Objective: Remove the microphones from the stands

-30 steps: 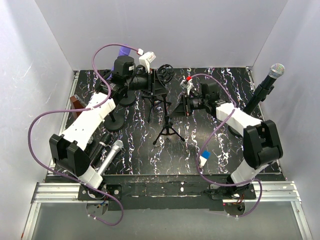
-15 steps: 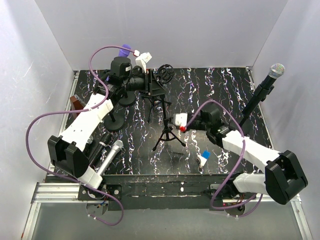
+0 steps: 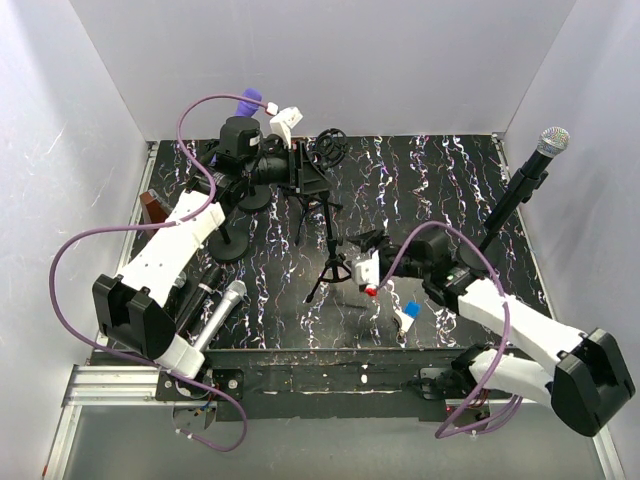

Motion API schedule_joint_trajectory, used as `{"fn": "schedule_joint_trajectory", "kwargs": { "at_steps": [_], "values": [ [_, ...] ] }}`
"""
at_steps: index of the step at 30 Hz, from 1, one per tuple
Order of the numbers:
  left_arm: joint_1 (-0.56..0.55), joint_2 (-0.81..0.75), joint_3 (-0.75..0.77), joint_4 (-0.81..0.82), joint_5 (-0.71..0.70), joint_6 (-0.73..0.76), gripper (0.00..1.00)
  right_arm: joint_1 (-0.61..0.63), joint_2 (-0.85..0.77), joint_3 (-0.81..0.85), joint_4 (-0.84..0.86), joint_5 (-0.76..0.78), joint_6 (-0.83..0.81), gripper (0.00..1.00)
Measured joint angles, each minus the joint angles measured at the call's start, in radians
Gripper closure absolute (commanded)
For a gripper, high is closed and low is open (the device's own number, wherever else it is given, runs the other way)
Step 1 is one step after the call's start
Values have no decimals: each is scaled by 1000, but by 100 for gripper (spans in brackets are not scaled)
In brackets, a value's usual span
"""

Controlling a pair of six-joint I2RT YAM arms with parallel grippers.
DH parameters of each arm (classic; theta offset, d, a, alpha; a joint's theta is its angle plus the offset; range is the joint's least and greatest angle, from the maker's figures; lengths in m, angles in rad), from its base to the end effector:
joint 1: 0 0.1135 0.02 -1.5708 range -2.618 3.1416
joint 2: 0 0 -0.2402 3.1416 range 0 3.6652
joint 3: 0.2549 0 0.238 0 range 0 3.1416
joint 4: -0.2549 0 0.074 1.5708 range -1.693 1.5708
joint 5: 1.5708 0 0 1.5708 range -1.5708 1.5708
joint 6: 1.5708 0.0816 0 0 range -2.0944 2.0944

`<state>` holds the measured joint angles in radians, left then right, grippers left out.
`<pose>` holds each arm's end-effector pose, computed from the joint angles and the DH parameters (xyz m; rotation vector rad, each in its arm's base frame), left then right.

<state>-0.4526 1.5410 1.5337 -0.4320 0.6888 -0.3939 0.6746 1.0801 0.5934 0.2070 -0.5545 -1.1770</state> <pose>0.3079 -0.2074 0.3537 0.5308 2.0506 -1.2141 0.1889 0.2061 0.2311 -1.6427 0.7611 0.1565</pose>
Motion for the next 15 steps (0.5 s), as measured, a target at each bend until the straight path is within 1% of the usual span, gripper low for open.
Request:
{"fn": "schedule_joint_trajectory", "kwargs": {
  "at_steps": [3, 6, 10, 13, 15],
  "values": [
    [1, -4, -10, 14, 1, -3, 100, -12, -37, 86, -136, 15, 172, 35],
    [2, -18, -29, 28, 1, -7, 100, -19, -48, 168, -228, 38, 425, 35],
    [6, -34, -56, 51, 2, -15, 100, -48, 40, 317, -309, 22, 824, 36],
    [8, -42, -69, 66, 4, -21, 100, -96, 100, 343, -313, -11, 1030, 35],
    [9, -44, -73, 69, 4, -23, 100, -114, 133, 344, -332, -32, 1115, 36]
  ]
}}
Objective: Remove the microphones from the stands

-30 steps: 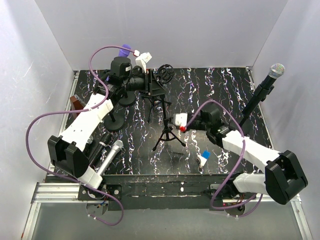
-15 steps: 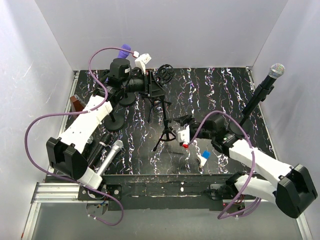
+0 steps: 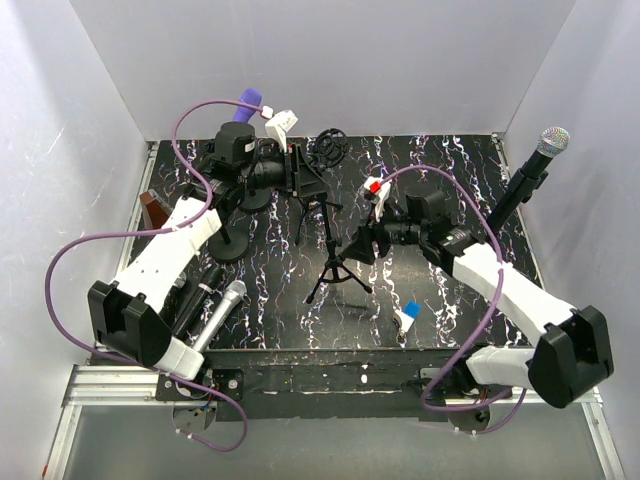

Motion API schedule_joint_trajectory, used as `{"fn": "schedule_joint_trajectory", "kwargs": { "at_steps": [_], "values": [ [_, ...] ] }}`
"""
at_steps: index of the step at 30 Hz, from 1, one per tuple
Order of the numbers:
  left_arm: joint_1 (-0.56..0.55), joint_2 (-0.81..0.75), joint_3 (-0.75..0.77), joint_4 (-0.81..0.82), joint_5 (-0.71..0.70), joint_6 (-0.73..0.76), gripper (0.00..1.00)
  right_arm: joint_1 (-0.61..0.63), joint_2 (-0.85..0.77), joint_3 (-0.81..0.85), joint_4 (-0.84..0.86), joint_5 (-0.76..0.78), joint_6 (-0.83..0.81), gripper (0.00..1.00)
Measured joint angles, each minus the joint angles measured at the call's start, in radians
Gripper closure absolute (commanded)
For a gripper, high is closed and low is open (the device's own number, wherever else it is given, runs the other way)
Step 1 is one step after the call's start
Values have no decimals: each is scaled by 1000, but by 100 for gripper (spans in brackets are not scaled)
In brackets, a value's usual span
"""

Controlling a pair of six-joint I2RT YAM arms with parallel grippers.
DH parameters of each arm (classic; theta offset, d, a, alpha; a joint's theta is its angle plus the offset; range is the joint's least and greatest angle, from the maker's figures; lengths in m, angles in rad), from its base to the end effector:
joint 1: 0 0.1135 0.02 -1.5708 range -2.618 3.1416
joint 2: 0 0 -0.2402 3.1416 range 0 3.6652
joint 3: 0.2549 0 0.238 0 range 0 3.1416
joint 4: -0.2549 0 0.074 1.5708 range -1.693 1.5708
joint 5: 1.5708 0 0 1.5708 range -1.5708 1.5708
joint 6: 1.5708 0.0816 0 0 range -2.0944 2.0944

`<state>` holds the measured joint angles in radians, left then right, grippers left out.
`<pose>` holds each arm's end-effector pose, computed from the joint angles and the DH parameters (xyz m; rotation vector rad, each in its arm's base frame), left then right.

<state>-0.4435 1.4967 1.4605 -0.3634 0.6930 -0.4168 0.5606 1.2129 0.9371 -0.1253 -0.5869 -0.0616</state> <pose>0.3033 -0.2018 0.3515 0.5122 2.0194 -1.2252 0.2339 0.2002 0.2781 -0.9788 1.7559 0.8995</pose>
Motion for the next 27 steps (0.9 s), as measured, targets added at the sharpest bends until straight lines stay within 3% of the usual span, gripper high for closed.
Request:
{"fn": "schedule_joint_trajectory", "kwargs": {
  "at_steps": [11, 19, 27],
  "values": [
    [1, -12, -13, 1, 4, 5, 100, -73, 172, 35, -19, -204, 271, 47],
    [-6, -12, -13, 1, 10, 16, 100, -89, 233, 67, 20, -266, 351, 52],
    [-8, -12, -13, 1, 14, 30, 100, -92, 294, 95, 31, -283, 381, 81]
  ]
}}
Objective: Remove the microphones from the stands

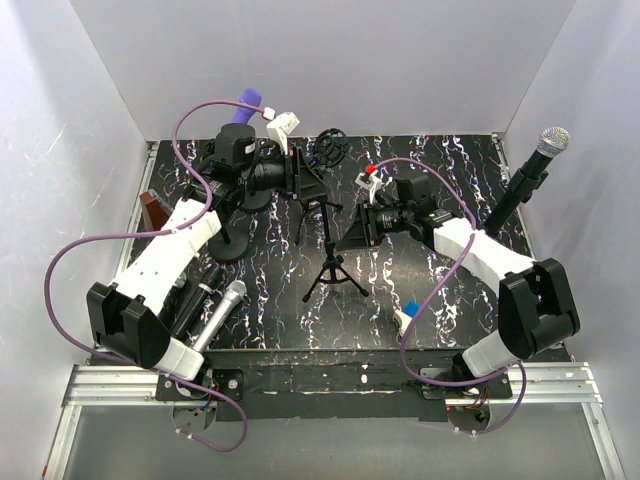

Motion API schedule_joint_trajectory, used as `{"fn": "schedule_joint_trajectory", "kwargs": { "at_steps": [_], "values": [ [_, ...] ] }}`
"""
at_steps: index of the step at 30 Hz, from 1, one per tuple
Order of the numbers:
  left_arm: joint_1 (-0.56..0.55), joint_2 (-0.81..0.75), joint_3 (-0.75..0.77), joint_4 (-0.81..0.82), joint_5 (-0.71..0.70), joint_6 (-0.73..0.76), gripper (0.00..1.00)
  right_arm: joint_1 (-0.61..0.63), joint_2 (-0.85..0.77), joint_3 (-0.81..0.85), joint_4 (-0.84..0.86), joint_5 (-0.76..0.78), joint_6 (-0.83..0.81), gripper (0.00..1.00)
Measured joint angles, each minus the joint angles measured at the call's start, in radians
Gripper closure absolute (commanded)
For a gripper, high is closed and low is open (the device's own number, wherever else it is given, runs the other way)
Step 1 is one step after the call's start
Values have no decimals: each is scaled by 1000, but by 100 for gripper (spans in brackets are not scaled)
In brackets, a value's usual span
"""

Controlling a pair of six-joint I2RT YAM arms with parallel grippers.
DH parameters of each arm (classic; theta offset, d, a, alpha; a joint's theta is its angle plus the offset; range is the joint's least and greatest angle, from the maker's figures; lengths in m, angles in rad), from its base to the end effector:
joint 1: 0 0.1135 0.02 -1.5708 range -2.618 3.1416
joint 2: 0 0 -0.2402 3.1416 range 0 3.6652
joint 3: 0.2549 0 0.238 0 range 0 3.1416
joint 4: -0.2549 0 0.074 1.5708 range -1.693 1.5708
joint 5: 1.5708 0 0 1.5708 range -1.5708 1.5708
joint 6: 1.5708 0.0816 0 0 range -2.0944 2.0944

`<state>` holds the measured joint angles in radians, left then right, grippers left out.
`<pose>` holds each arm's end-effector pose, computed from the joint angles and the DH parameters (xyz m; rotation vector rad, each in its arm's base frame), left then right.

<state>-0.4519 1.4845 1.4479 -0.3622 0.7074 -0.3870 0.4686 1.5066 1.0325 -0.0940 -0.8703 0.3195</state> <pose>0.2980 -0.2036 0.3515 0.5599 2.0013 -1.2263 0.2784 0.2108 0.2333 -0.7075 2.1066 1.3775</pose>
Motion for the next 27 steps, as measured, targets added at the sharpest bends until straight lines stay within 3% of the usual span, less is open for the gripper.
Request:
{"fn": "schedule_joint_trajectory", "kwargs": {
  "at_steps": [3, 6, 8, 21, 27],
  "values": [
    [1, 0, 0, -1, 0, 3, 100, 0, 5, 3, 1, -8, 0, 86],
    [1, 0, 0, 0, 0, 5, 100, 0, 5, 2, 4, -7, 0, 70],
    [1, 0, 0, 0, 0, 6, 100, 0, 6, 2, 5, -6, 0, 65],
    [4, 0, 0, -3, 8, 23, 100, 3, 56, 19, 70, -50, 19, 59],
    [6, 5, 0, 2, 25, 28, 100, -6, 60, 21, 87, -64, 24, 76]
  ]
}}
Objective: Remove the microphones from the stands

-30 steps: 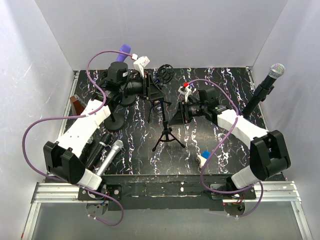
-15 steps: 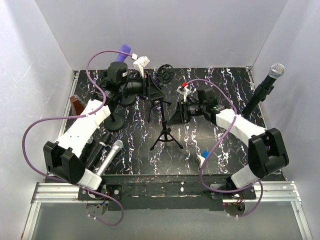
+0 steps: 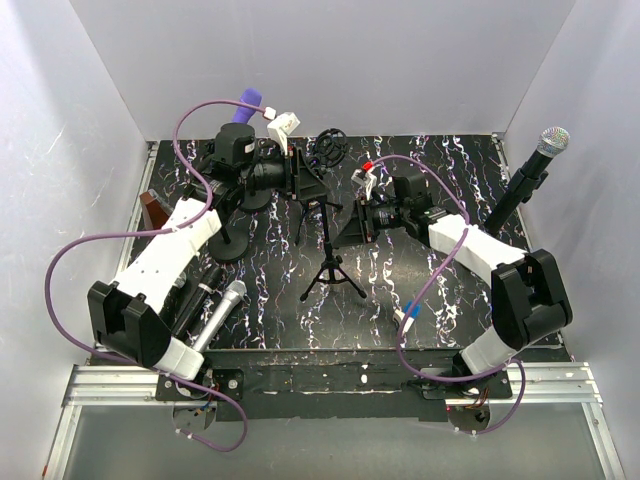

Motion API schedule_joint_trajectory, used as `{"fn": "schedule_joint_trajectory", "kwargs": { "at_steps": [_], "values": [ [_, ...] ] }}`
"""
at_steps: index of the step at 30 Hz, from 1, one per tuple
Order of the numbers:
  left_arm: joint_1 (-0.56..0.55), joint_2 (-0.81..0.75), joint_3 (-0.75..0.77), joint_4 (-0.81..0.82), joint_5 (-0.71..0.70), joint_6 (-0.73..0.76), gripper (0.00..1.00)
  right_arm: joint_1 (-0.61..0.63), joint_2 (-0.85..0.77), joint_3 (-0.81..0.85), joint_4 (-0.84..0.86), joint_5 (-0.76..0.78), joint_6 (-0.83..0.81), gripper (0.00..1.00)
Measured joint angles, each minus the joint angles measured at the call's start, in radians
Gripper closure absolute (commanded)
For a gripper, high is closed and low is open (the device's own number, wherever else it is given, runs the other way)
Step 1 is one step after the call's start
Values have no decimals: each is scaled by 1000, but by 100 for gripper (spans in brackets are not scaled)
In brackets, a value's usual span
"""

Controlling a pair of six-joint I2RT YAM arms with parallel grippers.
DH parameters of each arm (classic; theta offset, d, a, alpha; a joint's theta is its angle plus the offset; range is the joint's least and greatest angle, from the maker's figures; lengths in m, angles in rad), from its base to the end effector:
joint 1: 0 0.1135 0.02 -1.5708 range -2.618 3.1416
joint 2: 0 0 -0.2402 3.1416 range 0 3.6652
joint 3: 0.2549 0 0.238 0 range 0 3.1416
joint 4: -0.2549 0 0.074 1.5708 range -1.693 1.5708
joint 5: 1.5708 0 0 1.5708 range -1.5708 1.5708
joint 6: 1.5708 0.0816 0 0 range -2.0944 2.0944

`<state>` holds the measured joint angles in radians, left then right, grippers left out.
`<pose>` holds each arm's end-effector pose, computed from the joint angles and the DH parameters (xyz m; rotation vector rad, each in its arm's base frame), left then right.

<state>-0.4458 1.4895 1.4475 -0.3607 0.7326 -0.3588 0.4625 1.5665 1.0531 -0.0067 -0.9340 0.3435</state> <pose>0.2986 -0.2032 0.3504 0.5969 1.9870 -1.2303 0.2888 0.2173 0.2320 -0.7352 2.0533 1.4468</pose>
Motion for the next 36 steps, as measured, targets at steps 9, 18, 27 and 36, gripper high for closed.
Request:
{"fn": "schedule_joint_trajectory", "kwargs": {
  "at_steps": [9, 18, 27, 36],
  "values": [
    [13, 11, 0, 17, 30, -8, 100, -6, 6, 5, -6, -23, -41, 65],
    [13, 12, -5, 27, 43, -8, 100, -12, 5, 6, -31, -43, -89, 61],
    [29, 11, -26, 62, 64, -25, 100, -15, 3, 13, -116, -47, -156, 71],
    [32, 8, -33, 73, 70, -30, 100, -16, -1, 13, -126, -35, -164, 50]
  ]
}}
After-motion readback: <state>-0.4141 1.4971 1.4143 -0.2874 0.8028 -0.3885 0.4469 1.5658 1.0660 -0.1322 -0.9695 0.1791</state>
